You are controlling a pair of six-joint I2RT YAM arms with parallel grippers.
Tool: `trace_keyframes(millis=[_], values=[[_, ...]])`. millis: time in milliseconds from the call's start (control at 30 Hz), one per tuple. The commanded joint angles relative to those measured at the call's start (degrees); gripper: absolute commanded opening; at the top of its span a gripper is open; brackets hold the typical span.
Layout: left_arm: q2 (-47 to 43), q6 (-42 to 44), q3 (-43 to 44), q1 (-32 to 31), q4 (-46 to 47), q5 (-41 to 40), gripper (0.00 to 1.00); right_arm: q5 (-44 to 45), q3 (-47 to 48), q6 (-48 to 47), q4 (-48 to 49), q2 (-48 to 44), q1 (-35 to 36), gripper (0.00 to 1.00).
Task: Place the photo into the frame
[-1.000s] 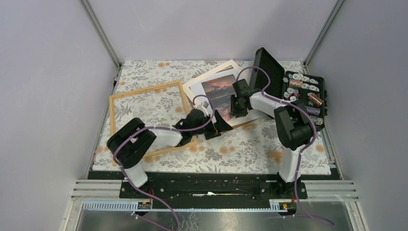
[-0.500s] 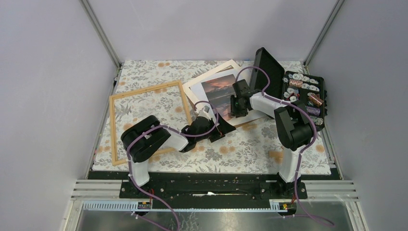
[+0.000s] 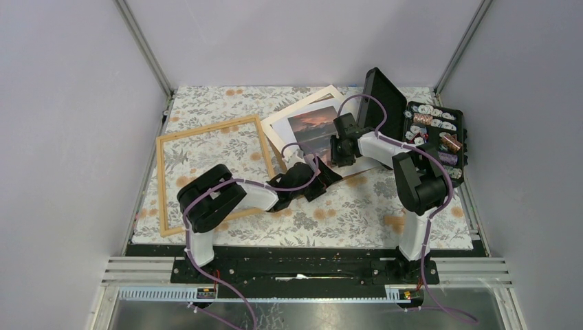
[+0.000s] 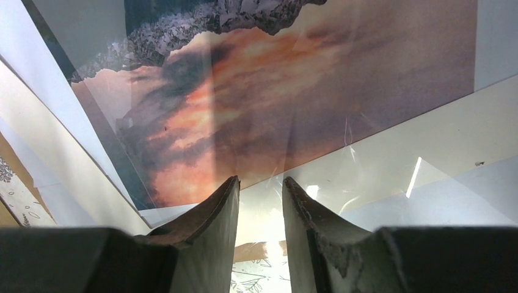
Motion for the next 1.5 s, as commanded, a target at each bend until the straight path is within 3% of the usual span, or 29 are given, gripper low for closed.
trace_keyframes(millis=[0, 233, 733, 833, 1000, 1200, 1333, 1467], values=[[-0.7, -2.2, -0.6, -1.5, -11.1, -6.1, 0.99, 0.9, -1.3, -0.9, -1.1, -0.1, -0.2, 0.39], [-3.4, -1.4, -2.8, -1.9, -10.9, -8.7, 0.99, -1.0, -1.4, -1.0, -0.9, 0.0, -0.2, 0.39], [1.5, 0.2, 2.6, -2.1, -12.6, -8.2, 0.99, -1.5, -1.4, -1.2, -0.8, 0.2, -0.2, 0.39], [0.8, 1.5, 0.8, -2.0, -7.2, -7.0, 0.99, -1.9, -1.5, -1.0, -0.6, 0.3, -0.2, 0.39], [-2.4, 3.4, -8.7, -2.1, 16.1, -5.5, 0.99, -2.1, -1.5, -1.2, -0.6, 0.3, -0.2, 0.39], [-2.1, 4.2, -11.4, -1.9, 26.5, -4.8, 0.99, -2.3, -1.6, -1.2, -0.4, 0.3, -0.2, 0.39], [-1.9, 3.7, -9.3, -1.5, 19.6, -5.2, 0.99, -2.5, -1.6, -1.3, -0.4, 0.4, -0.2, 0.39], [-2.9, 2.9, -5.1, -1.6, 3.5, -7.4, 0.99, -2.9, -1.4, -1.2, -0.3, 0.7, -0.2, 0.39]])
